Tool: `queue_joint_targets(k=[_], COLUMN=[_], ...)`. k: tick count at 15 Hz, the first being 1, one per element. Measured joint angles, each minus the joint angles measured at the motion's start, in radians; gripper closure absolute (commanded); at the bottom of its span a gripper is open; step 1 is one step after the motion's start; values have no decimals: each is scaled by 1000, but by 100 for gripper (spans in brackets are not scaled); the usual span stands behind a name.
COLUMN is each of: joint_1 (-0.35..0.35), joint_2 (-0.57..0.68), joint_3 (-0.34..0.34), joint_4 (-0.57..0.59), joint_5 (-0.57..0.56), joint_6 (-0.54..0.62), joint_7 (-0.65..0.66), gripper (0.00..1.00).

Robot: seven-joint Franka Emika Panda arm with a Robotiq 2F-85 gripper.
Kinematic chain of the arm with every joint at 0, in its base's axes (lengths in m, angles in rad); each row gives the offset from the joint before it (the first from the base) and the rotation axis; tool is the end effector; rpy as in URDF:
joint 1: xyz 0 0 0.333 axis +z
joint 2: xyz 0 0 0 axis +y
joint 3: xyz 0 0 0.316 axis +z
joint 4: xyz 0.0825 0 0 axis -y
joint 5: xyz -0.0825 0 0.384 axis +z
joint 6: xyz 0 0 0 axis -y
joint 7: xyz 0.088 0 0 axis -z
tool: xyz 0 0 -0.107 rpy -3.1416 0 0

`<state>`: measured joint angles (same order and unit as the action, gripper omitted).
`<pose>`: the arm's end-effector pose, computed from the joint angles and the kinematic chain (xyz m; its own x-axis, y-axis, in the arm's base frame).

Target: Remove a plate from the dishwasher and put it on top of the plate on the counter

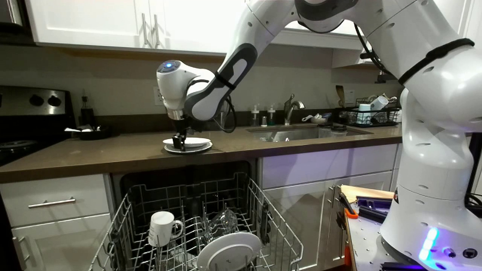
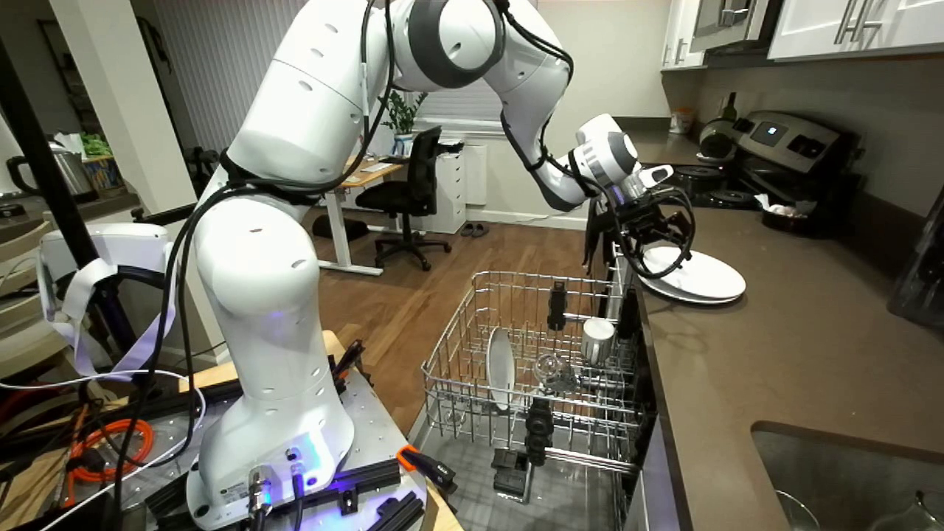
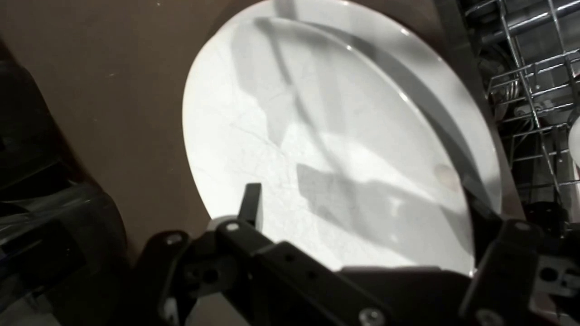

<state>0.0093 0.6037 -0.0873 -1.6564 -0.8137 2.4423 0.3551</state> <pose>0.7008 -0.0478 0.2782 0.9560 0.2326 0.1789 0.0926 -0.8176 0.5683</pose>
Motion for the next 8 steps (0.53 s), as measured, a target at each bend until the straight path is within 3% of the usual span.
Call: queue_joint_targets(k=[8], joint_1=[59], joint_2=[4], joint_3=[-40], joint_4=[-1], joint_5=[-15], joint_6=[-1], joint_7=[0], gripper=[0])
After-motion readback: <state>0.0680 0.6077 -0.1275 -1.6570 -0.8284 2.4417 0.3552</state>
